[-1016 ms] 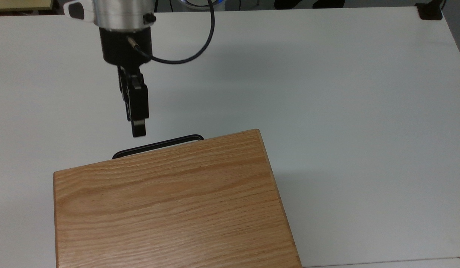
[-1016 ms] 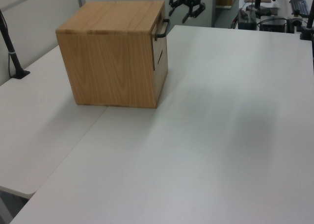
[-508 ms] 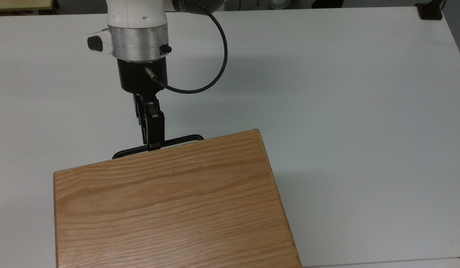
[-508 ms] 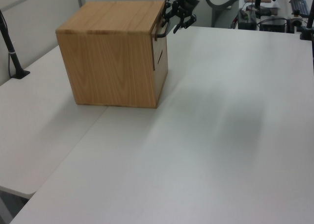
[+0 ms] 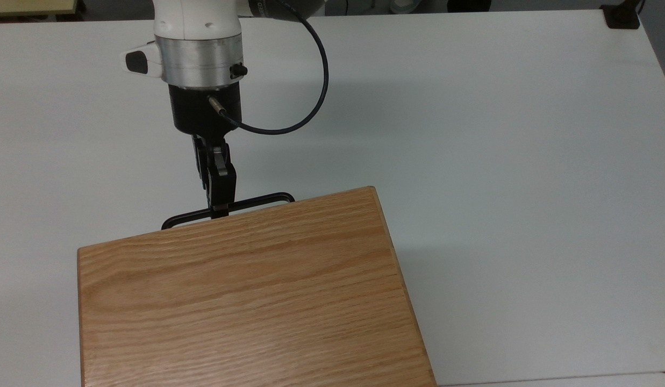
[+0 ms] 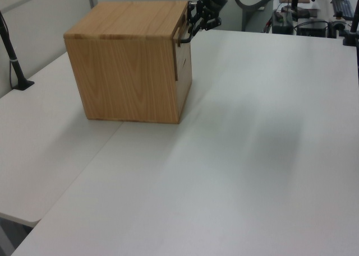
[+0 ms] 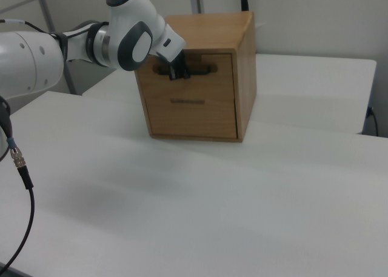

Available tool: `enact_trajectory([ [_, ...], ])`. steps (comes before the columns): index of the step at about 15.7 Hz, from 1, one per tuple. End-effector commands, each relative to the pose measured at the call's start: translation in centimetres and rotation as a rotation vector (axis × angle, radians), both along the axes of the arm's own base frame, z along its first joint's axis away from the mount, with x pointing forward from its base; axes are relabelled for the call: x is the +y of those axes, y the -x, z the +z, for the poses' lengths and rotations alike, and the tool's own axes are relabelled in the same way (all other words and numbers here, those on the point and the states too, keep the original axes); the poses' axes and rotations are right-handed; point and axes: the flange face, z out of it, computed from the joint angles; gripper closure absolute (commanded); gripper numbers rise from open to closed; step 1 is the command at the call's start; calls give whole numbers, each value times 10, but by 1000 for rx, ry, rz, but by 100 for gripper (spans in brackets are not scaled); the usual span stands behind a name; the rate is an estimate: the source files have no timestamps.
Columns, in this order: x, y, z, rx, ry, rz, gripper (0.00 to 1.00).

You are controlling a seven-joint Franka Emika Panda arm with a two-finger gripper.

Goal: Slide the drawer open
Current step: 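Pull the handle outward, sliding the upper drawer out of the cabinet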

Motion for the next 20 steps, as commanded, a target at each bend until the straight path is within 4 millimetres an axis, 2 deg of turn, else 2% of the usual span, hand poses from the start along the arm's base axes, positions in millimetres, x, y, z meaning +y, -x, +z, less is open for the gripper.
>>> enact_trajectory([
  [1, 0, 13, 4, 41, 27, 73, 100],
  [4, -5, 22, 5, 112, 32, 91, 100],
  [8, -10, 38, 18, 159, 39, 127, 100],
  [16, -12, 71, 28, 299, 61, 214, 99],
  [20, -22, 89, 36, 358, 69, 287, 99],
])
